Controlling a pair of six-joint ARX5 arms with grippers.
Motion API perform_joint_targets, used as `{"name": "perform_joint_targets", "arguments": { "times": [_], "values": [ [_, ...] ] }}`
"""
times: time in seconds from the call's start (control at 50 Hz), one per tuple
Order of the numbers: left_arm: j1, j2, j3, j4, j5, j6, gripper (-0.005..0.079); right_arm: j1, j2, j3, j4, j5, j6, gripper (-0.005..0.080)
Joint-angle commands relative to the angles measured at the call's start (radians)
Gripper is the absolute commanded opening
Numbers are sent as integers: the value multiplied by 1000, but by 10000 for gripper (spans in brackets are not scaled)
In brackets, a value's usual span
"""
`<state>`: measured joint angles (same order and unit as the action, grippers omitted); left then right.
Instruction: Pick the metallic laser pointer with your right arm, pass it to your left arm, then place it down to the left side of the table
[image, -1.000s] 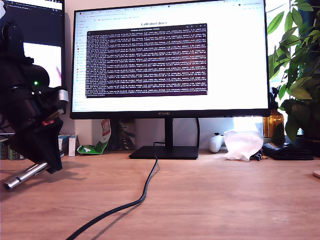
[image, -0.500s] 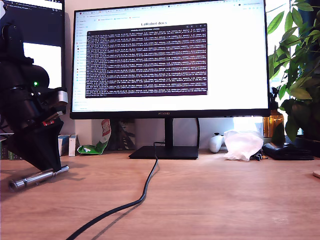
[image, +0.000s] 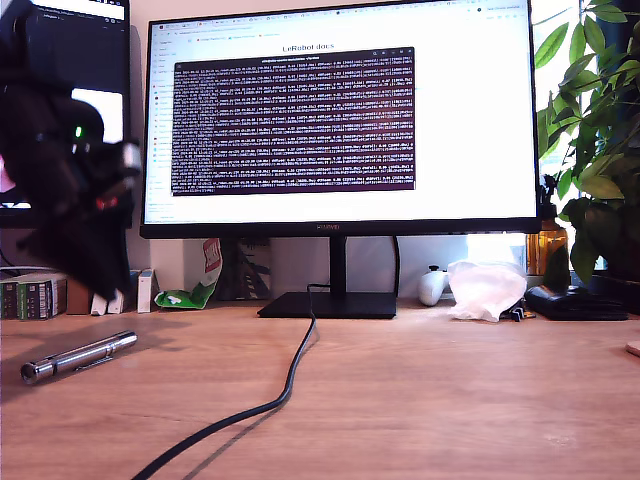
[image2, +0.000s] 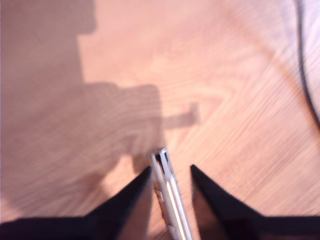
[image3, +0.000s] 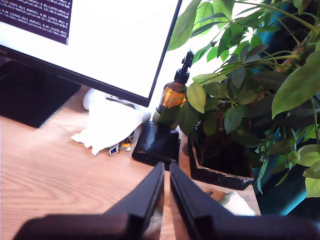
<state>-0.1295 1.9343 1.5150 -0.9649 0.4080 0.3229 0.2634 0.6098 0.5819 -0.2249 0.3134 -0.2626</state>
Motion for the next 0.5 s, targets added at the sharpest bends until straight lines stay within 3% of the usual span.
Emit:
{"name": "perform_joint_targets", "arguments": {
  "times": [0.0, 0.06, 0.18, 0.34, 0.48],
  "values": [
    [8, 8, 1, -40, -27, 10, 42, 5, -2, -14, 14, -1, 2, -7],
    [11, 8, 2, -69, -60, 10, -28, 5, -2, -14, 19, -1, 5, -7],
    [16, 8, 2, -113, -134, 6, -22, 5, -2, -14, 29, -1, 5, -7],
    [18, 0, 2, -113, -280, -104, -22, 5, -1, -14, 23, 0, 5, -7],
    [20, -3, 2, -129, -265, -134, -22, 5, 1, -13, 24, 0, 32, -7]
  ]
}}
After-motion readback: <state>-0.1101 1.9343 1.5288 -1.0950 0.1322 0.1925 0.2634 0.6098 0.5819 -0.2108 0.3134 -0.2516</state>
